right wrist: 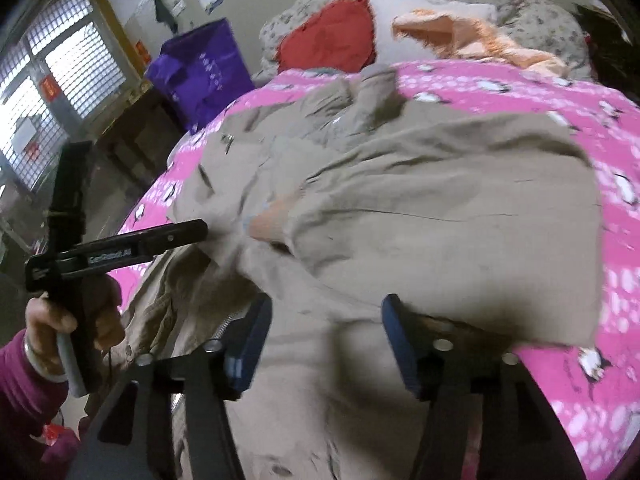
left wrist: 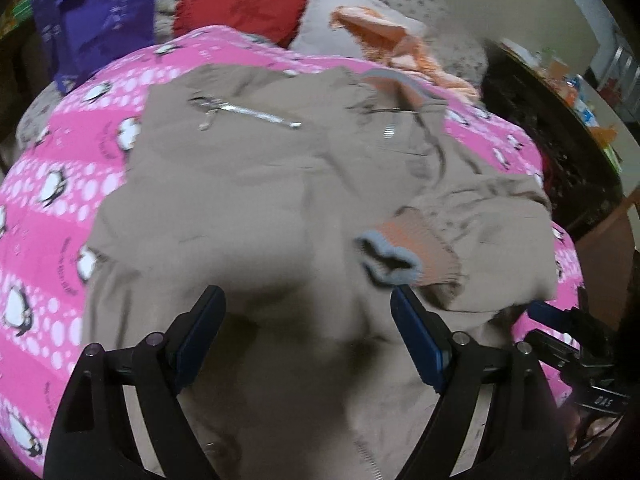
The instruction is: Fold large clothes
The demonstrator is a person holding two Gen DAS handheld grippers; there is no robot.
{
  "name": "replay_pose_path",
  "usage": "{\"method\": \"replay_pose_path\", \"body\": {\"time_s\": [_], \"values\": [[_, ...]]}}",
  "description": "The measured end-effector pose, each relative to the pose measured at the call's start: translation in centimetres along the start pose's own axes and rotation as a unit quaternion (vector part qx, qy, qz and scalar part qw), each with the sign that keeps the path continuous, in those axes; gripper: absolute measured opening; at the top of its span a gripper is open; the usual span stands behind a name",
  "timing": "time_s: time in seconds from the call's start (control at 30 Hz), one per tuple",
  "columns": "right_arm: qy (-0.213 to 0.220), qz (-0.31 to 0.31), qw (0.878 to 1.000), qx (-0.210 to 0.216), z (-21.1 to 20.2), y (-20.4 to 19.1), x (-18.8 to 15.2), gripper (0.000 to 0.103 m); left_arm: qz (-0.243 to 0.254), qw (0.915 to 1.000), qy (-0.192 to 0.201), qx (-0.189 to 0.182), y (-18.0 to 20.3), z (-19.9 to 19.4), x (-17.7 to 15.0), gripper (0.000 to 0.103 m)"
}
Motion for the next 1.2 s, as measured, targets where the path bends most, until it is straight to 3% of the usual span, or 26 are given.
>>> {"method": "replay_pose_path", "body": {"time_s": [0.3,0.7,0.9,1.17,1.2], "values": [[0.007,0.099,0.995,-0.008,-2.7,6.0,-1.6,0.07,-0.007,0.9994,-0.02,-0.028,3.9,4.3,0.4,0.085],[0.004,0.122,0.992,-0.018,-3.4,7.6,-2.8,0.072,0.005,0.9996,-0.027,0.006,5.2,6.2,0.7,0.085],[-0.003,0.14,0.99,-0.014,-3.2,8.0,-3.1,0.073,-0.059,0.9953,0.018,-0.074,4.9,4.0,1.1,0.085],[-0.006,0.146,0.989,-0.004,-3.0,7.6,-3.2,0.074,-0.08,0.9943,-0.001,-0.071,4.8,7.1,1.9,0.085],[-0.005,0.143,0.99,-0.006,-3.1,7.6,-3.3,0.074,-0.084,0.9931,0.004,-0.082,4.9,7.1,2.0,0.07]]}}
Point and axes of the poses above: each gripper's, at about its wrist camera, not at the fingertips, and z roughly the way its jaws point, y to its right, x to its top, the point moved 8 cm from there along z, roughly the way its jaws point, and after that the axes turned 15 degrees about -x, right-handed, at the moved point
